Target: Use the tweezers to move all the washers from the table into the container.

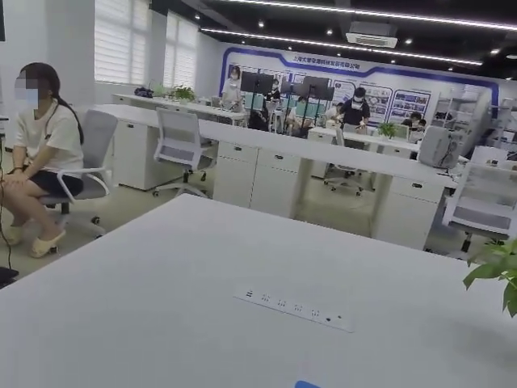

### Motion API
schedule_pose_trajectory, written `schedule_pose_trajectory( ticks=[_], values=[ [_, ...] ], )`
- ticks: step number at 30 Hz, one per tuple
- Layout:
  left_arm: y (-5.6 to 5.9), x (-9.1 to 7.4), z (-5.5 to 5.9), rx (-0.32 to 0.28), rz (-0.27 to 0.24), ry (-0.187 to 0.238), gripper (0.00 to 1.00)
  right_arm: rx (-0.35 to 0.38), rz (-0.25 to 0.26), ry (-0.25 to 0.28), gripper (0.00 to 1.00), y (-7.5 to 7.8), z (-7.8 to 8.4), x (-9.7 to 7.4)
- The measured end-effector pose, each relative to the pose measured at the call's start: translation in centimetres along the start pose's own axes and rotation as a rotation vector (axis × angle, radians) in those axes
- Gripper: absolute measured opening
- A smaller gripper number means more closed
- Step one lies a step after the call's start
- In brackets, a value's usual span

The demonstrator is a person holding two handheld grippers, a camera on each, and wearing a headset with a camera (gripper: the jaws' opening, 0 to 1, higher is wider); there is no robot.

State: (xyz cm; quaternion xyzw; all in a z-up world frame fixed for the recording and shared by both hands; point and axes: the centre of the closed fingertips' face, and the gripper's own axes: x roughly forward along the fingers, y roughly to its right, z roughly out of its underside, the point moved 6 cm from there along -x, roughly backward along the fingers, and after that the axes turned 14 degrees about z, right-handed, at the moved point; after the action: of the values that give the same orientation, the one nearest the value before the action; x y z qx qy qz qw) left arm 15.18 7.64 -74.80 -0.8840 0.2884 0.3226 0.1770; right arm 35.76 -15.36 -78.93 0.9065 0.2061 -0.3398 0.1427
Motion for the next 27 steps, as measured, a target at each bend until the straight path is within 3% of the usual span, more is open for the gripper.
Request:
schedule_pose_trajectory(
  ticks=[4, 7, 10, 14, 17, 21, 27],
  values=[
    [-0.1, -0.2, -1.0, -0.013, 0.040, 0.019, 0.55, -0.019, 0.000, 0.000, 0.03, -0.2, 0.0, 0.0],
    [-0.3, 0.0, -1.5, -0.074, 0.082, 0.036, 0.48, -0.029, 0.026, 0.012, 0.03, -0.1, 0.0, -0.4],
    [-1.1, 0.1, -2.5, -0.086, 0.089, 0.059, 0.51, -0.034, 0.038, 0.024, 0.03, 0.2, -0.3, -0.9],
    [-1.8, 0.0, -4.3, -0.079, 0.063, 0.102, 0.44, -0.059, 0.048, 0.087, 0.03, 0.6, -1.7, -2.7],
    [-2.1, 0.0, -5.6, -0.058, 0.087, 0.141, 0.34, -0.056, 0.030, 0.138, 0.03, 0.4, -2.9, -4.2],
    [-1.9, -0.1, -7.4, -0.031, 0.137, 0.173, 0.36, -0.095, -0.009, 0.197, 0.03, -0.6, -4.0, -6.6],
    [-1.4, -0.9, -10.3, 0.020, 0.213, 0.239, 0.31, -0.136, -0.102, 0.245, 0.03, -2.5, -3.9, -9.7]
  ],
)
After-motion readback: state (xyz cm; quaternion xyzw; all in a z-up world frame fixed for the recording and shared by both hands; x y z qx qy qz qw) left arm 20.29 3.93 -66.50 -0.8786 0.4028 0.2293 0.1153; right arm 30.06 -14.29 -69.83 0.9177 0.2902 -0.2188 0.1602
